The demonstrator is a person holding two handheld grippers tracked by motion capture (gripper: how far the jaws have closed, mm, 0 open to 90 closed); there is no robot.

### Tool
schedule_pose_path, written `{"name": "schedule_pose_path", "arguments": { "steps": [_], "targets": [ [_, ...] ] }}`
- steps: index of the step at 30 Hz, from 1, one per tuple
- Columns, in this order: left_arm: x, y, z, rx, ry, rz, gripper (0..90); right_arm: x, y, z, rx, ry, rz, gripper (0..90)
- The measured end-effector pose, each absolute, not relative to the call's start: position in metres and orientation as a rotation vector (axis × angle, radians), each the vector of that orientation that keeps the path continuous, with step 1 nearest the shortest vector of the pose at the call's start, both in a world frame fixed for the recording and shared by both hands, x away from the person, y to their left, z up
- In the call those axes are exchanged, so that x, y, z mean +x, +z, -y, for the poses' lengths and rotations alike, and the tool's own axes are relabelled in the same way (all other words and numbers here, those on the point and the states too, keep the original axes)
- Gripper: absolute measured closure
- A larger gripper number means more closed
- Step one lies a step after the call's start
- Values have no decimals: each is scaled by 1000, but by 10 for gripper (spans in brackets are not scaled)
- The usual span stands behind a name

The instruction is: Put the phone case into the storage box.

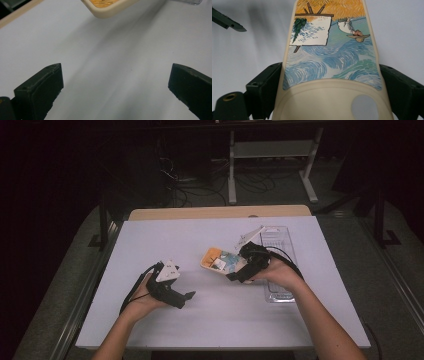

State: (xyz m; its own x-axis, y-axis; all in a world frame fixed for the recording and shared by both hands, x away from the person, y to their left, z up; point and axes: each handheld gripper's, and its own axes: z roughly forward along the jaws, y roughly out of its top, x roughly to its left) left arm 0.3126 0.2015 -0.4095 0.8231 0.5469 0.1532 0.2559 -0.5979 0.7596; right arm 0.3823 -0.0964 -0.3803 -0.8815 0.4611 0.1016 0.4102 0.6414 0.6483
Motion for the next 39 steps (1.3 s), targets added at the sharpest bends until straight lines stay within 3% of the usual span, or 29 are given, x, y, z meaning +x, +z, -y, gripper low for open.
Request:
{"name": "schedule_pose_path", "arguments": {
  "steps": [39],
  "targets": [
    [297,-413,-186,2296,873,-346,0,383,-379,98,774,1095,-2765,104]
  ]
}}
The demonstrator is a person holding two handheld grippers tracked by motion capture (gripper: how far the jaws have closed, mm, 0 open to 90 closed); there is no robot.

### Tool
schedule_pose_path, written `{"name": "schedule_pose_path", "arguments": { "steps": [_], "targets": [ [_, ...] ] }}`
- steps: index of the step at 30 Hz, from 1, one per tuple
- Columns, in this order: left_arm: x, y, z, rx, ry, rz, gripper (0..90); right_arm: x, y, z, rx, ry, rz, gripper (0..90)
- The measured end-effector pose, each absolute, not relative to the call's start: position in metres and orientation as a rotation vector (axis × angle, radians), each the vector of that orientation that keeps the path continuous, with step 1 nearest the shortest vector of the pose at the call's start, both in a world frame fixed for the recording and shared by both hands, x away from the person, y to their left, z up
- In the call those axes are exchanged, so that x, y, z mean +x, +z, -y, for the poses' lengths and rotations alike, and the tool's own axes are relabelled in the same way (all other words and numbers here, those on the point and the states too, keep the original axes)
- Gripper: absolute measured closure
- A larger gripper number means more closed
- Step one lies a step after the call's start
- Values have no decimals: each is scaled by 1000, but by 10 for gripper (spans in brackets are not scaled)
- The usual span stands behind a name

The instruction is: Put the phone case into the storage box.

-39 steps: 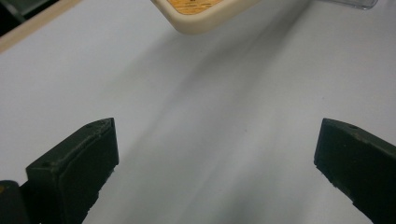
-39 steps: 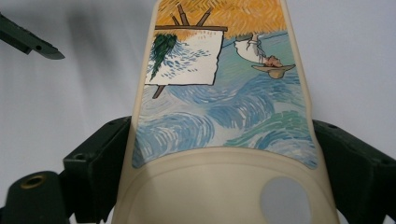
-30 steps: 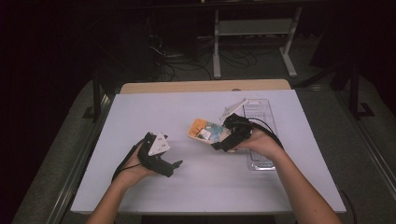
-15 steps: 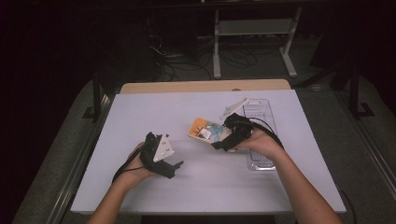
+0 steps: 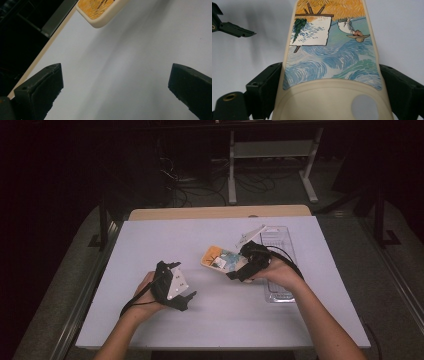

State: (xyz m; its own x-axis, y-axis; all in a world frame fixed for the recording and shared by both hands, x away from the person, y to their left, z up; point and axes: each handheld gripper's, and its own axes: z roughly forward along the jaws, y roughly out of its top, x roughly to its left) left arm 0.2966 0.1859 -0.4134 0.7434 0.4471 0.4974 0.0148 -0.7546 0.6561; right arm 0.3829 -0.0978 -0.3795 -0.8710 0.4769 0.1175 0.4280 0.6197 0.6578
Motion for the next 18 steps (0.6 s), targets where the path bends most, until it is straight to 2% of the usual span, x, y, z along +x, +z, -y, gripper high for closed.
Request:
{"name": "schedule_pose_path", "arguments": {
  "steps": [18],
  "targets": [
    [289,-415,-178,2255,1134,-213,0,383,-380,97,771,1089,-2758,104]
  ]
}}
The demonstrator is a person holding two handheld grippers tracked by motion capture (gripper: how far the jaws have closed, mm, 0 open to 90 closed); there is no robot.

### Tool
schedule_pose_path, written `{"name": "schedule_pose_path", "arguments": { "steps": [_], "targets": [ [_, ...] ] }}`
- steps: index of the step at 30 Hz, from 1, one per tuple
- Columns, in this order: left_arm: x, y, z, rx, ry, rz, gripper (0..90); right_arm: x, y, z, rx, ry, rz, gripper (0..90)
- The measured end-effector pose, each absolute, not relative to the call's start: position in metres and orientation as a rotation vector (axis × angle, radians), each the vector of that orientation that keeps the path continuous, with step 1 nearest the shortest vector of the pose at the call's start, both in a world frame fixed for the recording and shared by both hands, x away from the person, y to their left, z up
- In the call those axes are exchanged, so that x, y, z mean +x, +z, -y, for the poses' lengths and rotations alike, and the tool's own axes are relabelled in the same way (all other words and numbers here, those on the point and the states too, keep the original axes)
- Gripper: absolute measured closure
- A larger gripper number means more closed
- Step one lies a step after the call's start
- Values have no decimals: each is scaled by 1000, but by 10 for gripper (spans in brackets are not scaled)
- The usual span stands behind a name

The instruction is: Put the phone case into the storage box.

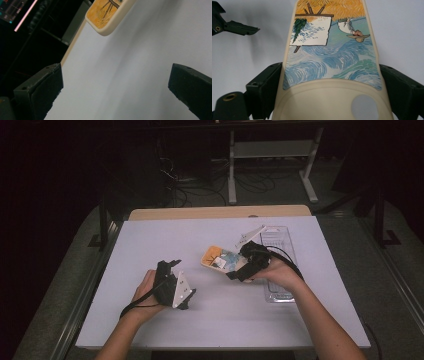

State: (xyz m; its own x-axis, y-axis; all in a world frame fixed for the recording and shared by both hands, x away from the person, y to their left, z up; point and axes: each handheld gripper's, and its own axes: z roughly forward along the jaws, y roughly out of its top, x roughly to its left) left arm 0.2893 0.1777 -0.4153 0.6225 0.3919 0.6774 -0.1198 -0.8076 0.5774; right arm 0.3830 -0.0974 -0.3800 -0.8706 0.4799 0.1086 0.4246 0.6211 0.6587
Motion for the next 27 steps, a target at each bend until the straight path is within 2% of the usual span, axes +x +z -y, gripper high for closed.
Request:
{"name": "schedule_pose_path", "arguments": {
  "steps": [27],
  "targets": [
    [279,-428,-169,2199,1521,31,0,383,-380,97,782,1101,-2753,104]
  ]
}}
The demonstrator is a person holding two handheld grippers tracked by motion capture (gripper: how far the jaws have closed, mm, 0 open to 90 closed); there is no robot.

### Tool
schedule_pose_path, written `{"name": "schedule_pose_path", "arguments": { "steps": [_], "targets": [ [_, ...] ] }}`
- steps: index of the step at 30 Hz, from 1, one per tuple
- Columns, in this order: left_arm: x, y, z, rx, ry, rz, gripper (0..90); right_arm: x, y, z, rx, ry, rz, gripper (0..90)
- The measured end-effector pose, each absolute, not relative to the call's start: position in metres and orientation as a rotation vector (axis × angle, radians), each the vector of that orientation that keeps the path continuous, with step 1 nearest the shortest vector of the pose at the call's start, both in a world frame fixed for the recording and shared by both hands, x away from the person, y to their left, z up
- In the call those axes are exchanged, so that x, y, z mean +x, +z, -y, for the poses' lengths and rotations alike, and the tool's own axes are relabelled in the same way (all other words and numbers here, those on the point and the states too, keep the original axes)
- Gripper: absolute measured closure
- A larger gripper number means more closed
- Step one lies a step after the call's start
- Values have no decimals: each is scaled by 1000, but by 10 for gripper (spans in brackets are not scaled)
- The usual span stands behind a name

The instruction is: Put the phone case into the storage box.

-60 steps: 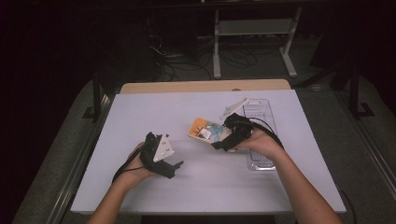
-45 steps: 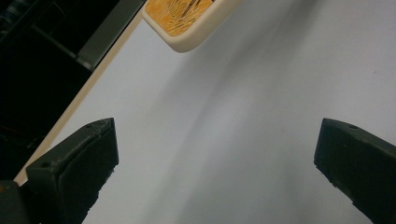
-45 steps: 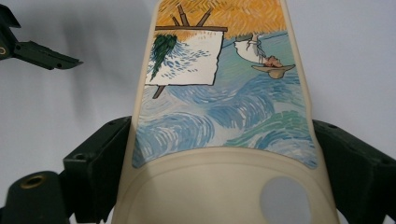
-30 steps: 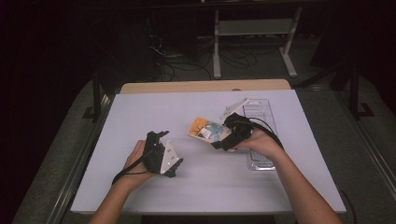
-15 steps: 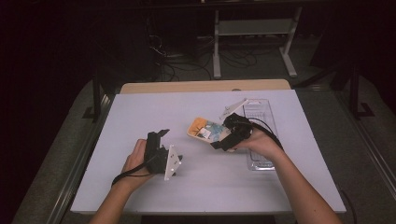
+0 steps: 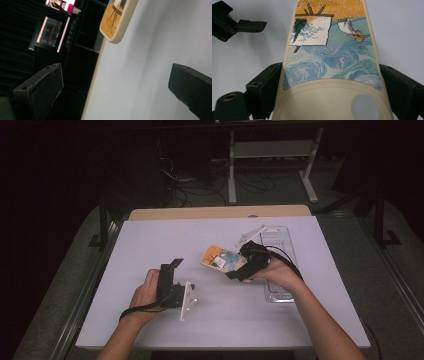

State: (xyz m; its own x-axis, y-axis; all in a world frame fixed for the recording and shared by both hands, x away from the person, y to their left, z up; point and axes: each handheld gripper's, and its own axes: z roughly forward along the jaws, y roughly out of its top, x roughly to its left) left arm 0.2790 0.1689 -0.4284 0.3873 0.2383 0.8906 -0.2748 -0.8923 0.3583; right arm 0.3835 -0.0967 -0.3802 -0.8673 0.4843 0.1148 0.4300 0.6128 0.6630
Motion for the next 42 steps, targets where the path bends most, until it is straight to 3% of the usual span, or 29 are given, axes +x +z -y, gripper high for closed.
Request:
{"name": "schedule_pose_path", "arguments": {
  "steps": [10,38,42],
  "targets": [
    [278,-433,-166,2167,1626,103,0,383,-381,96,785,1100,-2752,104],
    [276,-441,-152,2117,1742,218,0,374,-385,76,765,1149,-2793,104],
    [274,-442,-152,2111,1751,244,45,372,-386,71,751,1151,-2800,104]
  ]
}}
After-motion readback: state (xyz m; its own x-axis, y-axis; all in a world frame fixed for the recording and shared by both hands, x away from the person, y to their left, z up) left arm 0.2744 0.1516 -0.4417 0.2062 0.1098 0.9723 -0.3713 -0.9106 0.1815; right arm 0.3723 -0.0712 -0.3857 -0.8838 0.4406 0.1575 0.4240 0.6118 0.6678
